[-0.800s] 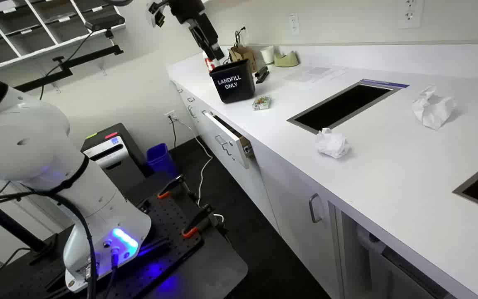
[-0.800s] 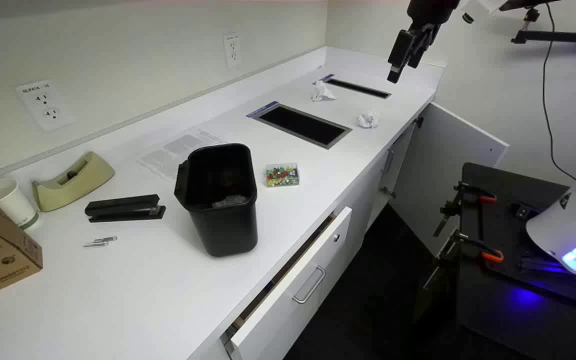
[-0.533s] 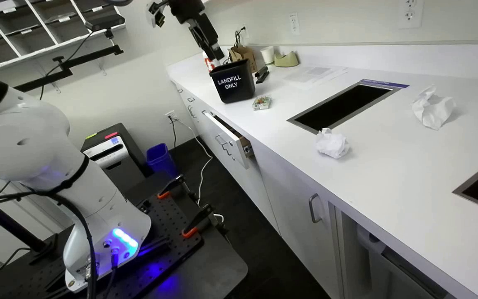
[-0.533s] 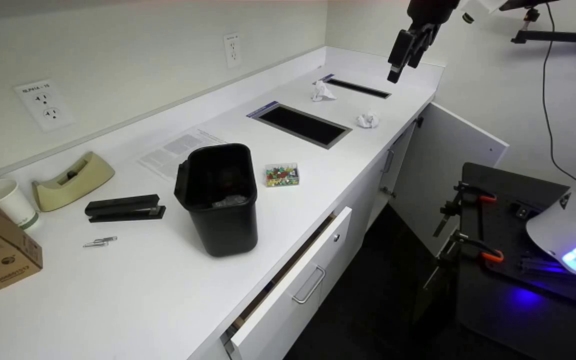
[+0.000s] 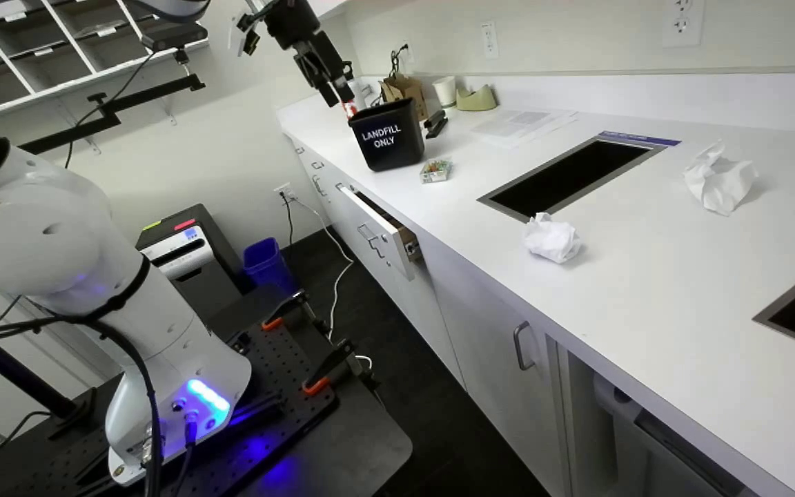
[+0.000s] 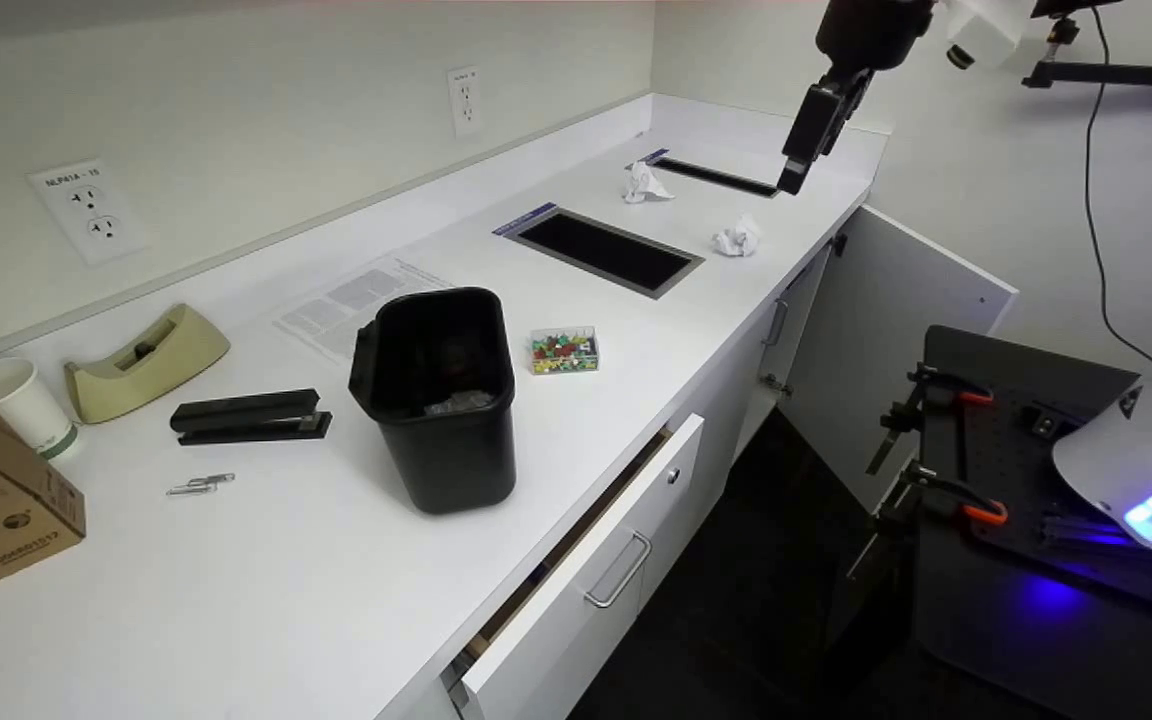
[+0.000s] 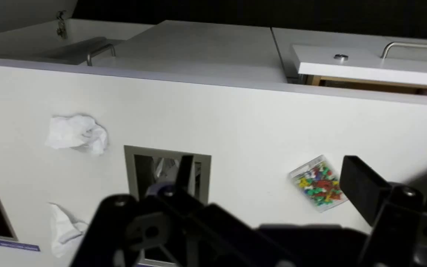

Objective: Open the first drawer from the right, remove the glue stick from it and put the glue stick on the counter

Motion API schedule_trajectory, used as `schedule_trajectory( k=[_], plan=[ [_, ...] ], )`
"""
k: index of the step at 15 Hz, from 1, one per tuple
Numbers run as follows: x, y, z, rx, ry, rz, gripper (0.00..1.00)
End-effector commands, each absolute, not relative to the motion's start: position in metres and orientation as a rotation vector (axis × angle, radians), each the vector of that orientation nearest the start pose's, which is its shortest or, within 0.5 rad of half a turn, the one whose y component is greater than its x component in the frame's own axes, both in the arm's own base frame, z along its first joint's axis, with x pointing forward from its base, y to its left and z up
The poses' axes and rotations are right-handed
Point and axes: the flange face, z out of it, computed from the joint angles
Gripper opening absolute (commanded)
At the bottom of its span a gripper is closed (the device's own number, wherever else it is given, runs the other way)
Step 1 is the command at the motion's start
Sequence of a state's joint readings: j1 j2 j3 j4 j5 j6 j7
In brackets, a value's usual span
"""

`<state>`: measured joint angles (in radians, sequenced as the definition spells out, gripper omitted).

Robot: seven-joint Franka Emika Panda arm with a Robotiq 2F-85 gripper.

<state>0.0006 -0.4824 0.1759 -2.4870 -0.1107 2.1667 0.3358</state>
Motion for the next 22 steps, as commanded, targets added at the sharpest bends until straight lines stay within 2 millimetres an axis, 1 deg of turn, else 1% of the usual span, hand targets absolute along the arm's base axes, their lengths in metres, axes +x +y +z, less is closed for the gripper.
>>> schedule_trajectory(
  k=[1, 4, 6, 7, 8, 9, 10, 14, 15, 17, 20, 22],
  plan=[
    [0.376, 0.140, 0.458, -3.299, -0.098, -0.310, 1.00],
    [0.344, 0.203, 0.437, -3.316, -0.417, -0.273, 1.00],
    [0.326, 0.232, 0.423, -3.306, -0.594, -0.259, 1.00],
    [0.321, 0.240, 0.418, -3.295, -0.642, -0.258, 1.00],
    [0.328, 0.233, 0.426, -3.308, -0.533, -0.278, 1.00],
    [0.322, 0.240, 0.423, -3.307, -0.559, -0.275, 1.00],
    [0.322, 0.240, 0.423, -3.307, -0.560, -0.276, 1.00],
    [0.326, 0.235, 0.424, -3.307, -0.534, -0.272, 1.00],
    [0.324, 0.243, 0.422, -3.339, -0.593, -0.288, 1.00],
    [0.315, 0.268, 0.414, -3.382, -0.778, -0.335, 1.00],
    [0.293, 0.320, 0.386, -3.385, -1.115, -0.361, 1.00],
    [0.283, 0.350, 0.363, -3.377, -1.328, -0.395, 1.00]
  ],
)
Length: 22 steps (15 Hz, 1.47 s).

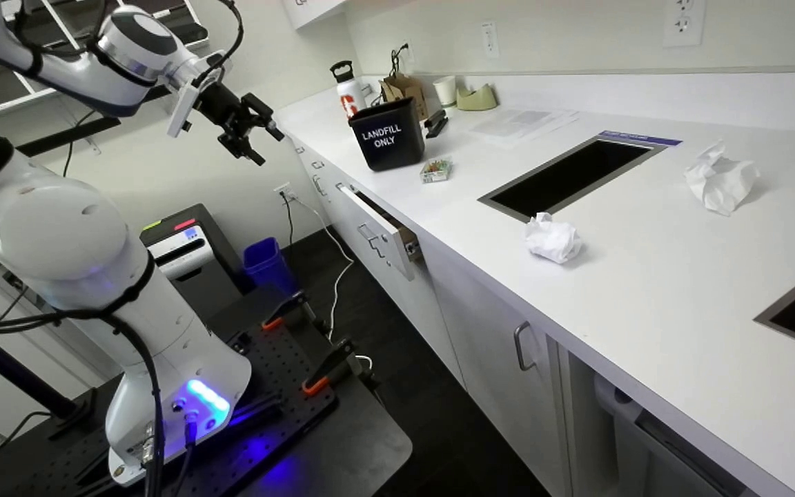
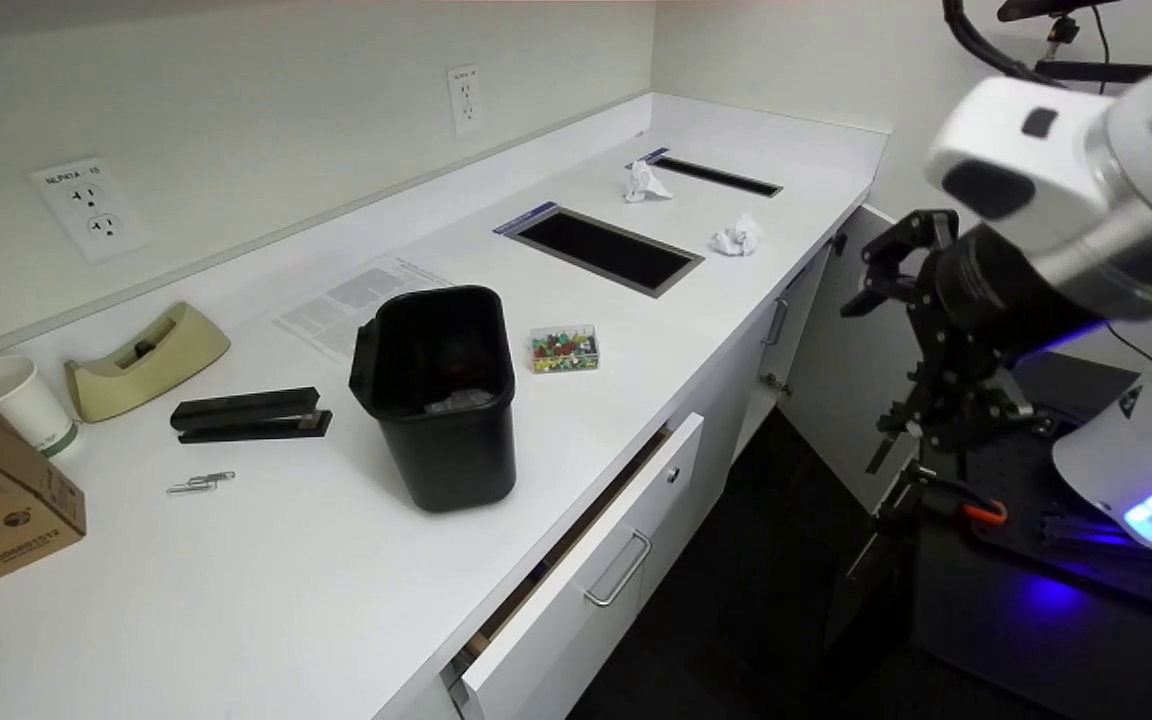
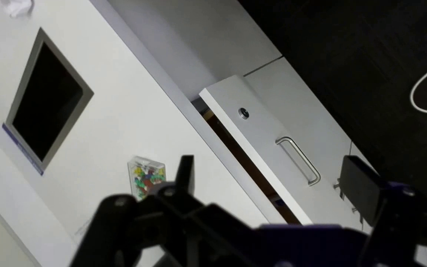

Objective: Open the first drawer from the right, remove the glue stick from it and put the glue stick on the counter

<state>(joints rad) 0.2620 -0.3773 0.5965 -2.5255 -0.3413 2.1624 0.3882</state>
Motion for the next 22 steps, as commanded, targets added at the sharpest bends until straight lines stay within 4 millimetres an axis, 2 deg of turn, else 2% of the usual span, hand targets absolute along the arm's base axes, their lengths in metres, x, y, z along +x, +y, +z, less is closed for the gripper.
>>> schedule_trajectory(
  k=[1, 3, 8, 12, 14, 15, 16, 18, 22],
  plan=[
    [0.280, 0.363, 0.350, -3.376, -1.432, -0.411, 1.00],
    [0.276, 0.380, 0.328, -3.377, -1.619, -0.447, 1.00],
    [0.272, 0.402, 0.257, -3.422, -1.955, -0.467, 1.00],
    [0.269, 0.428, 0.189, -3.460, -1.953, -0.474, 1.00],
    [0.267, 0.441, 0.166, -3.435, -1.900, -0.445, 1.00],
    [0.262, 0.424, 0.182, -3.421, -1.951, -0.439, 1.00],
    [0.261, 0.430, 0.171, -3.425, -1.936, -0.419, 1.00],
    [0.262, 0.438, 0.161, -3.422, -1.928, -0.391, 1.00],
    [0.266, 0.440, 0.162, -3.424, -1.913, -0.397, 1.00]
  ],
)
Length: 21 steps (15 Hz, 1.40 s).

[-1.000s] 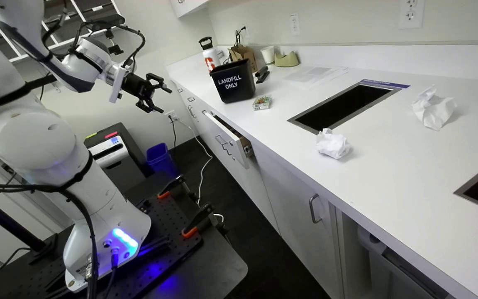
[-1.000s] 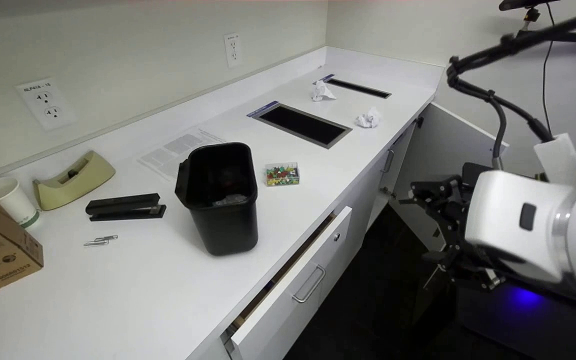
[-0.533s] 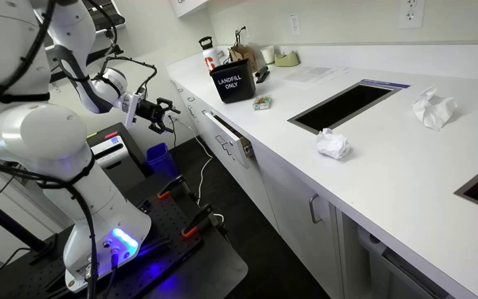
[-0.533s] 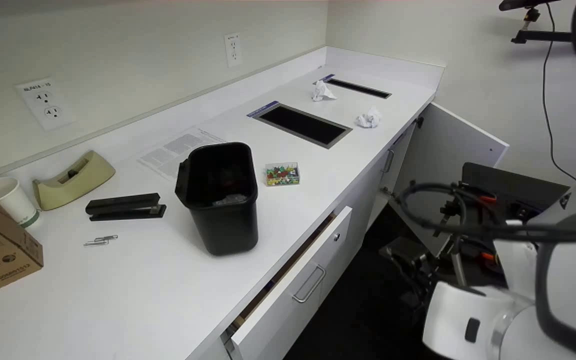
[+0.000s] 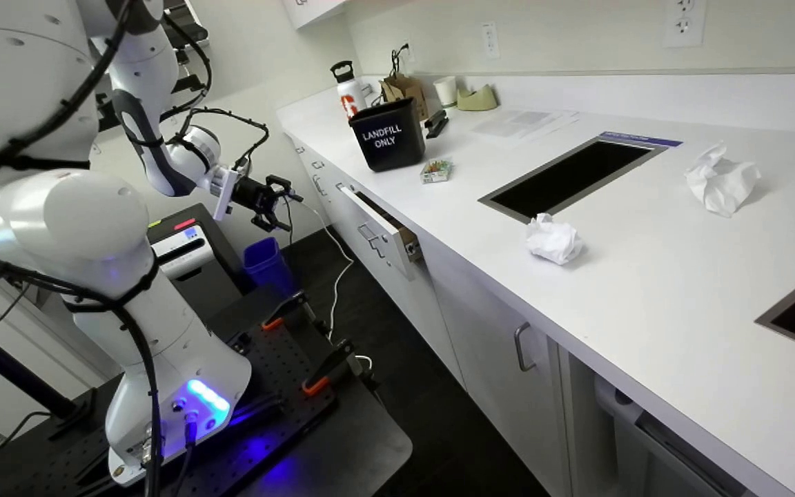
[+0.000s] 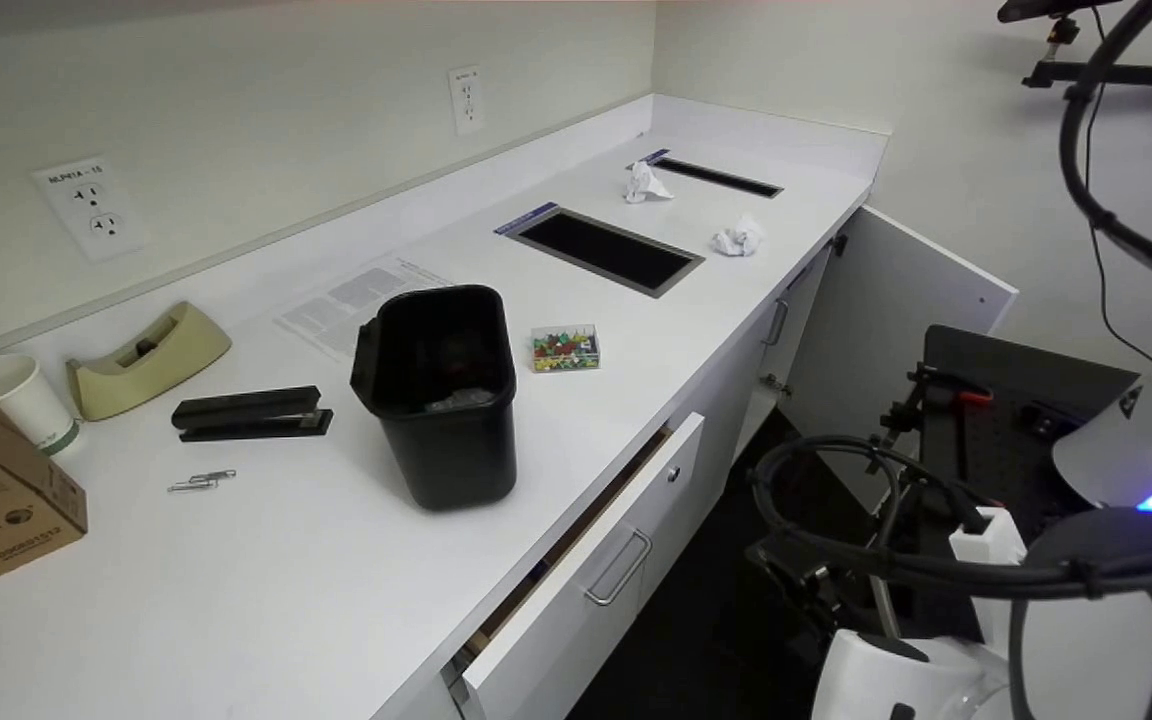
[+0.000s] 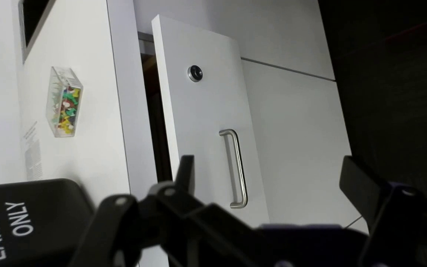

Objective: Open the first drawer from the right, remove the glue stick from it and put the glue stick on the counter

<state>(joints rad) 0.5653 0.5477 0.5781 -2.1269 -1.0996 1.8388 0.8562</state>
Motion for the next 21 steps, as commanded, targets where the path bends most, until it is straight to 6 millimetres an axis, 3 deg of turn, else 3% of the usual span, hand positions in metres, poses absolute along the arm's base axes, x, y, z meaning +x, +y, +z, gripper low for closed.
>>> schedule_trajectory(
  k=[1, 4, 9, 13, 14, 15, 17, 20, 21],
  plan=[
    [0.264, 0.441, 0.157, 2.012, 1.119, 0.243, 1.00],
    [0.257, 0.438, 0.124, 1.895, 1.054, 0.368, 1.00],
    [0.240, 0.435, 0.043, 1.822, 0.911, 0.641, 1.00],
    [0.254, 0.427, -0.005, 1.823, 0.685, 0.762, 1.00],
    [0.261, 0.427, -0.011, 1.826, 0.618, 0.768, 1.00],
    [0.247, 0.421, -0.001, 1.838, 0.723, 0.729, 1.00],
    [0.258, 0.421, -0.014, 1.836, 0.664, 0.745, 1.00],
    [0.262, 0.424, -0.017, 1.840, 0.648, 0.750, 1.00],
    [0.269, 0.424, -0.023, 1.775, 0.644, 0.763, 1.00]
  ],
)
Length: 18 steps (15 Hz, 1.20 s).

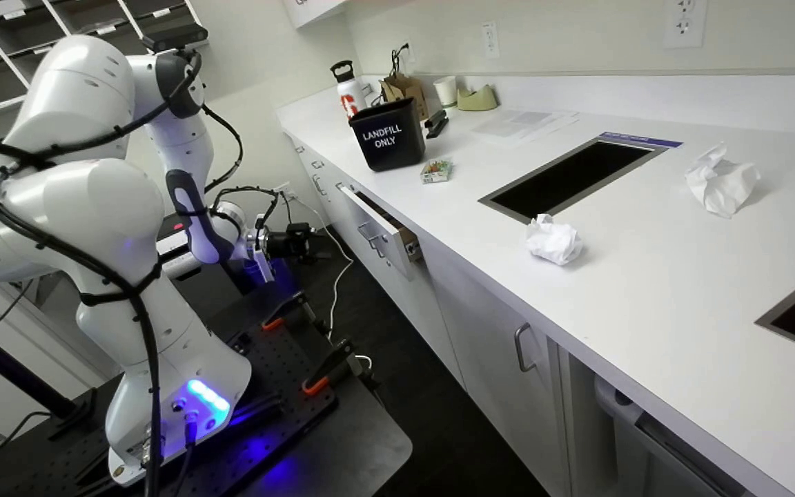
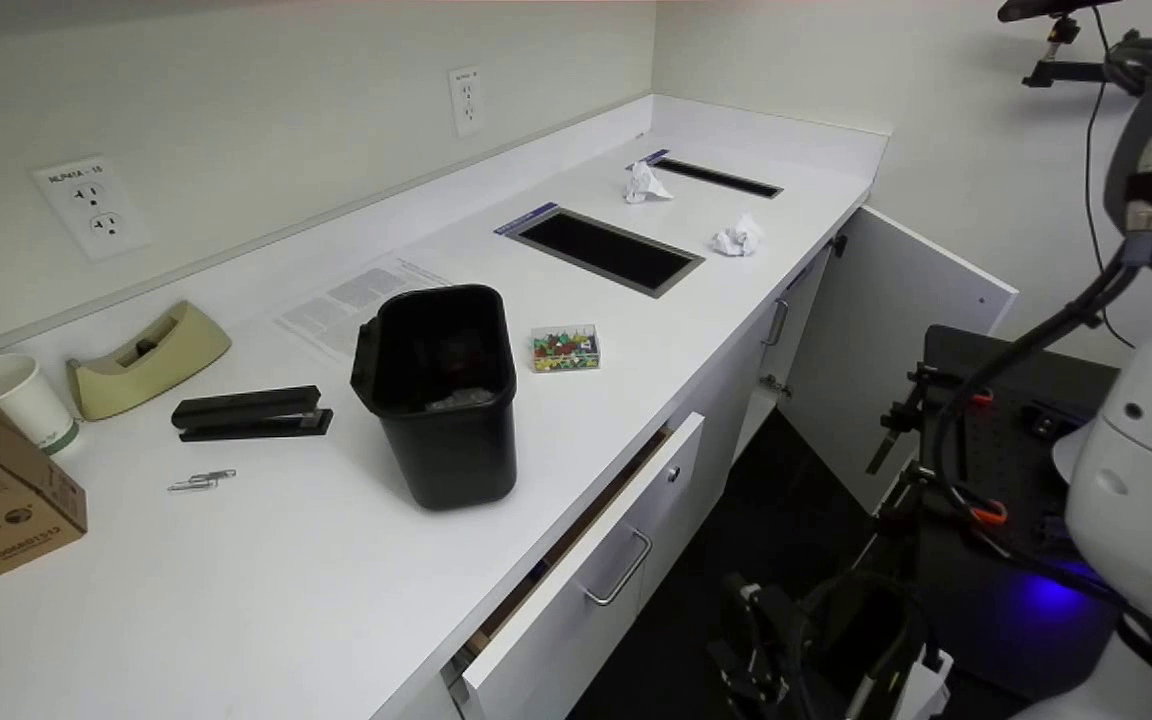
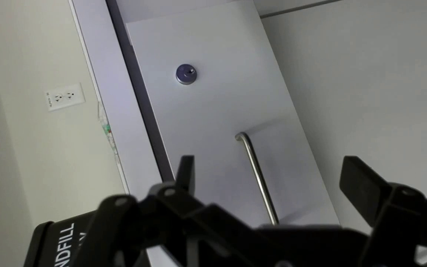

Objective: Open the first drawer from the right, remove the glue stick from it and put the glue stick on the counter

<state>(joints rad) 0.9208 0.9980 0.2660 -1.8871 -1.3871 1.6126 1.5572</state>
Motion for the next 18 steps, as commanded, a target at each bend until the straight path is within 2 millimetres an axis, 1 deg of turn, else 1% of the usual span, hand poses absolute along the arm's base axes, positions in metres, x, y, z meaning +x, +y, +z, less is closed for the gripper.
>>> schedule_trajectory(
  k=[1, 4, 9, 12, 14, 18],
  plan=[
    [0.272, 0.426, -0.027, 1.753, 0.654, 0.780, 1.00],
    [0.284, 0.435, -0.037, 1.618, 0.667, 0.841, 1.00],
    [0.307, 0.446, -0.056, 1.566, 0.681, 0.868, 1.00],
    [0.326, 0.446, -0.065, 1.550, 0.700, 0.850, 1.00],
    [0.338, 0.444, -0.071, 1.502, 0.719, 0.831, 1.00],
    [0.356, 0.440, -0.084, 1.454, 0.759, 0.793, 1.00]
  ],
)
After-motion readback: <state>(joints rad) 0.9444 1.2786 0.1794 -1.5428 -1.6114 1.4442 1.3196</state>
